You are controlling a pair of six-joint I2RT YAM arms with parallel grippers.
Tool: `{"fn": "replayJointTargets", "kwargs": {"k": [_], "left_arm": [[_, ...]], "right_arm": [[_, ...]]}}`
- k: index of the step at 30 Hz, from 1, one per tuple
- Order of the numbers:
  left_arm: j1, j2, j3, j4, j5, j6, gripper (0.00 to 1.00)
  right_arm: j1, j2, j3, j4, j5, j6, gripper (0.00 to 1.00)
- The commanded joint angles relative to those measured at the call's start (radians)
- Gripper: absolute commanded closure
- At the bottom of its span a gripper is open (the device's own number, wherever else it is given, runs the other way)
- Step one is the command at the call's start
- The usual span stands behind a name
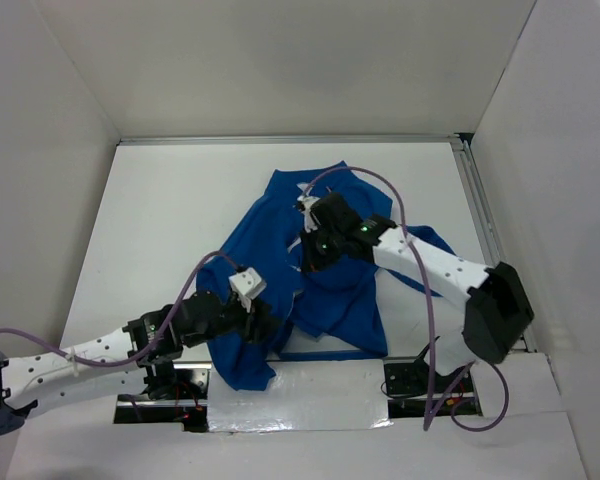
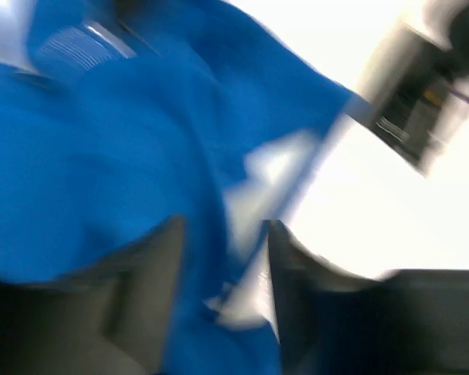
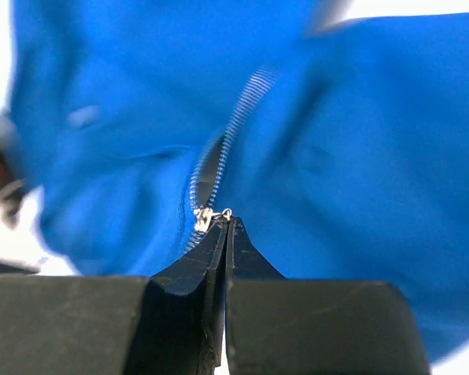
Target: Zip up the jacket
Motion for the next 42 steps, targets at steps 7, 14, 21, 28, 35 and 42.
{"fn": "replayJointTargets", "kwargs": {"k": [7,14,21,28,35,42], "left_arm": [[-0.057,0.050,0.129,-0.079,0.131,-0.222,0.01],[0.151,0.189,0.255,-0.162,0.147,-0.359,0.01],[0.420,0.554,0.430,-0.132,0.427,-0.383,0.01],[0.397,0.876,0.645,-0.185,0.485,-0.353,0.01],[0.357,0.998,0.725,-0.246,0.459,-0.328,0.62],[0.357,0.999,0.755,-0.271,0.381,-0.328,1.00]], "right_arm": [[0.167,-0.336,-0.325,0.272,0.469,-0.021,1.00],[0.290,-0.485,-0.411,0.260,0.592,-0.005,1.00],[0.340,-0.505,-0.437,0.274,0.566,0.002,1.00],[0.412,-0.432,-0.405,0.245,0.690,0.007,1.00],[0.471,-0.408,-0.385,0.223,0.869,0.038,1.00],[0.498,-0.505,-0.395,0.242,0.706,0.021,1.00]]}}
